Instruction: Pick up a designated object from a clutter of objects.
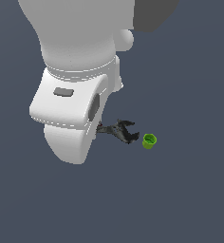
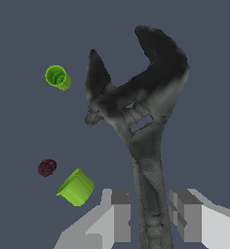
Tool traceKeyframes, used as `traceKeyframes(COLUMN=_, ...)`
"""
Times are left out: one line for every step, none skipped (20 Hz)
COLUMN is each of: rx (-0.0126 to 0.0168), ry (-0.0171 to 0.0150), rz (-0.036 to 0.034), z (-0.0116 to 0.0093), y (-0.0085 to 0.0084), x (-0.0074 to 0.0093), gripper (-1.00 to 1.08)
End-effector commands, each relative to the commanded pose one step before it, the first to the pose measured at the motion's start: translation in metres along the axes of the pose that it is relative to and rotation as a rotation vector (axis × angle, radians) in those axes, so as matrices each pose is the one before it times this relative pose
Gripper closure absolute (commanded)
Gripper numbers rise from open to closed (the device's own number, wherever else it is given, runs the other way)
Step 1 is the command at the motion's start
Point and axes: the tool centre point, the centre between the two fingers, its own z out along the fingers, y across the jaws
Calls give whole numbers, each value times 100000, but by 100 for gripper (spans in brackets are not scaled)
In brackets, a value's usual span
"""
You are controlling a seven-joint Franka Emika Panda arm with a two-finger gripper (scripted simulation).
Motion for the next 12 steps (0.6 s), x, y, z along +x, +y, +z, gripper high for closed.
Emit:
traceKeyframes(rx=-2, ry=-6, rz=-2, z=-577, y=402, x=11, gripper=108)
traceKeyframes(rx=0, ry=0, rz=0, z=-165, y=122, x=3, gripper=108)
traceKeyframes(rx=0, ry=0, rz=0, z=-145, y=108, x=3, gripper=108)
traceKeyframes(rx=0, ry=0, rz=0, z=-125, y=94, x=3, gripper=108)
traceKeyframes(rx=0, ry=0, rz=0, z=-105, y=80, x=2, gripper=108)
traceKeyframes(rx=0, ry=0, rz=0, z=-86, y=67, x=2, gripper=108)
traceKeyframes(rx=0, ry=0, rz=0, z=-67, y=54, x=2, gripper=108)
traceKeyframes(rx=0, ry=0, rz=0, z=-48, y=42, x=1, gripper=108)
traceKeyframes(rx=0, ry=0, rz=0, z=-30, y=30, x=1, gripper=108)
traceKeyframes(rx=0, ry=0, rz=0, z=-11, y=18, x=1, gripper=108)
traceKeyframes(rx=0, ry=0, rz=0, z=7, y=5, x=0, gripper=108)
traceKeyframes(rx=0, ry=0, rz=0, z=11, y=-2, x=0, gripper=108)
